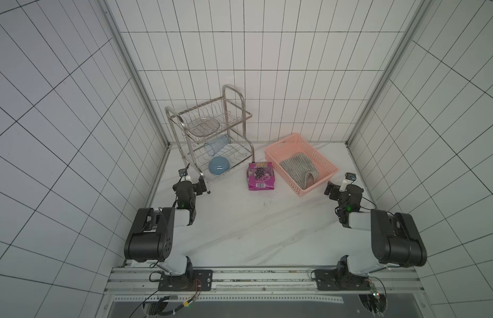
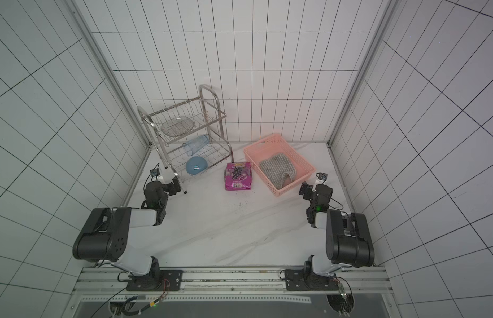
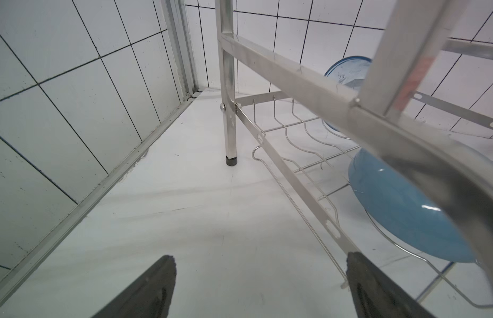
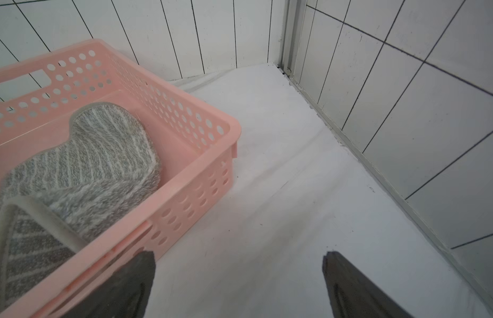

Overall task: Fold the square dishcloth
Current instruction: Pick up the cleaning item from the bin.

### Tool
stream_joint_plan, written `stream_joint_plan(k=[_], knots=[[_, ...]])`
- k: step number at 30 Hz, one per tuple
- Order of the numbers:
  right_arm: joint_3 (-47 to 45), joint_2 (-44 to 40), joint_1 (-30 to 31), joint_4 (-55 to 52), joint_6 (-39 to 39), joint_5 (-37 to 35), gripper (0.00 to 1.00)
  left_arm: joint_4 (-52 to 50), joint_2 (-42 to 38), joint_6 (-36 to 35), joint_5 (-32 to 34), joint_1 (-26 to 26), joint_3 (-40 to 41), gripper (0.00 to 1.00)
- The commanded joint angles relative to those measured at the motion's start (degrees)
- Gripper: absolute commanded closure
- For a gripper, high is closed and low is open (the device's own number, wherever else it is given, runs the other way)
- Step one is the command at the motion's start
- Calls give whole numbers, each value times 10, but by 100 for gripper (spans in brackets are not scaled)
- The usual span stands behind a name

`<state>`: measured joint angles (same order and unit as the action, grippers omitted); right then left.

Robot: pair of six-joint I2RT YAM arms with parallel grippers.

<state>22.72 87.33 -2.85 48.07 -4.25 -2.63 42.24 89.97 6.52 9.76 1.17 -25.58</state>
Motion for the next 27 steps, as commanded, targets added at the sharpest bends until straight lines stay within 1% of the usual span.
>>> stream_joint_plan(k=[1, 23, 27], knots=[[9, 4, 6, -3, 4, -3, 1, 8, -8, -5, -8, -2, -4, 2], [9, 3, 6, -5, 6, -2, 1, 8, -8, -5, -8, -2, -4, 2], [4, -24, 5, -17, -10, -34, 1, 8, -8, -4, -9, -1, -5, 2]])
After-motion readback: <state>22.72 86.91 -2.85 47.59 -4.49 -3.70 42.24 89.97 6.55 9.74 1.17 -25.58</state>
